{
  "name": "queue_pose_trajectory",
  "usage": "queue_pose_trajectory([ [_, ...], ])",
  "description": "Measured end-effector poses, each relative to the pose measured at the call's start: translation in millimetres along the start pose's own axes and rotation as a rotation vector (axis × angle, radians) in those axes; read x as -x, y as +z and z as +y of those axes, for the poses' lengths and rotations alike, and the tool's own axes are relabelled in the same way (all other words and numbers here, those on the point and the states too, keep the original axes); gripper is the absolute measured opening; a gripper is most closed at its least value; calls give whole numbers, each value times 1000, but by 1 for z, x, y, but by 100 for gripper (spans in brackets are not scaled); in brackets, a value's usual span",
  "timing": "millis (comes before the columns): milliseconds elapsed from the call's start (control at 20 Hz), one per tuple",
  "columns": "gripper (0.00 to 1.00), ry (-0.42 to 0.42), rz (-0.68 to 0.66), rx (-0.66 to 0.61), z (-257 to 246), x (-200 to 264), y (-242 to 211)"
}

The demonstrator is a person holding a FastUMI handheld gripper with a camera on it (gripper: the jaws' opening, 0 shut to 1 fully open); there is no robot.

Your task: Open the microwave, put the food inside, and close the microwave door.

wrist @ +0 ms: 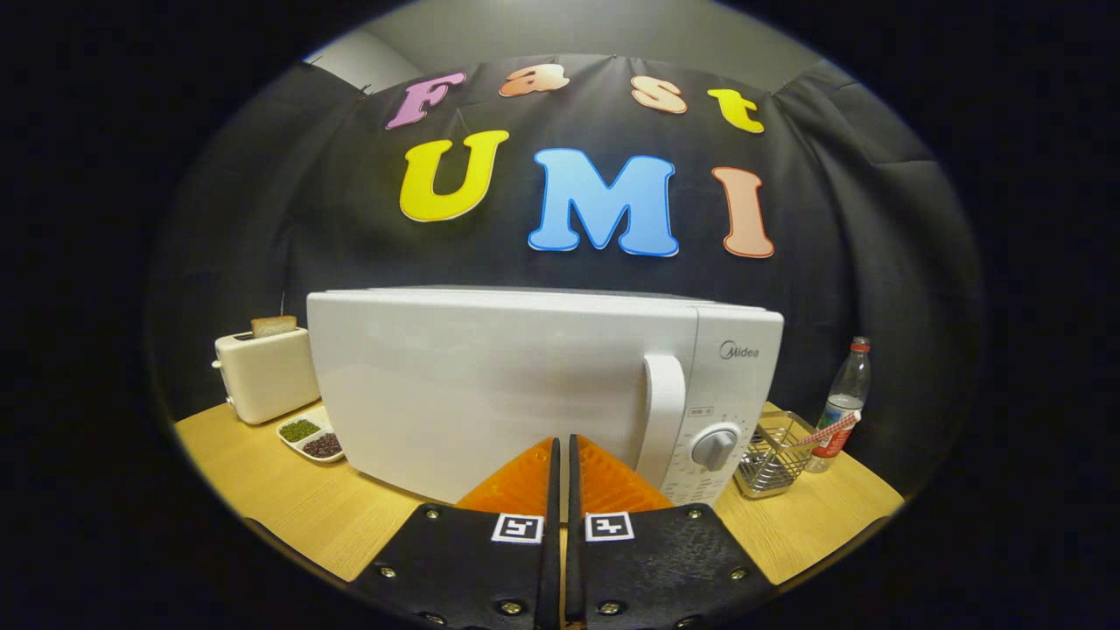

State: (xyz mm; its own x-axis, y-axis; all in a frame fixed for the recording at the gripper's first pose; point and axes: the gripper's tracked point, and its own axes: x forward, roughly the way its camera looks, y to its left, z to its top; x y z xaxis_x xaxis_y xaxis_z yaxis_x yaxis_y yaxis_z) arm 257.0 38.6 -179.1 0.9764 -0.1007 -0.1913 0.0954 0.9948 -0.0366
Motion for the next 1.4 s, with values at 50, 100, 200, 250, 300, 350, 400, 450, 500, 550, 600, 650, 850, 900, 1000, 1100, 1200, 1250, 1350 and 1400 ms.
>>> queue_pose_trajectory([
  [50,3,4,-17,-2,-2,16,6],
  [100,3,18,-26,-10,-3,35,11],
  [200,3,48,-45,-26,-3,74,21],
  [250,3,60,-61,-31,-5,95,27],
  [300,3,68,-78,-28,-6,116,33],
  [350,3,67,-100,-27,-11,134,40],
  [400,3,65,-125,-33,-15,153,47],
  [450,3,69,-143,-34,-17,172,52],
  [500,3,76,-155,-29,-18,189,54],
  [550,3,82,-159,-17,-19,205,54],
  [600,3,86,-162,0,-21,220,56],
  [650,3,92,-167,15,-23,236,57],
  [850,3,91,-211,48,-38,290,72],
  [900,3,95,-218,44,-42,301,73],
  [1000,3,105,-224,35,-47,315,77],
  [1100,3,103,-209,38,-55,318,76],
  [1200,3,122,-184,22,-55,319,69],
  [1250,3,122,-181,7,-56,318,71],
  [1350,48,115,-167,-25,-57,317,71],
  [1400,71,117,-163,-23,-56,318,70],
])
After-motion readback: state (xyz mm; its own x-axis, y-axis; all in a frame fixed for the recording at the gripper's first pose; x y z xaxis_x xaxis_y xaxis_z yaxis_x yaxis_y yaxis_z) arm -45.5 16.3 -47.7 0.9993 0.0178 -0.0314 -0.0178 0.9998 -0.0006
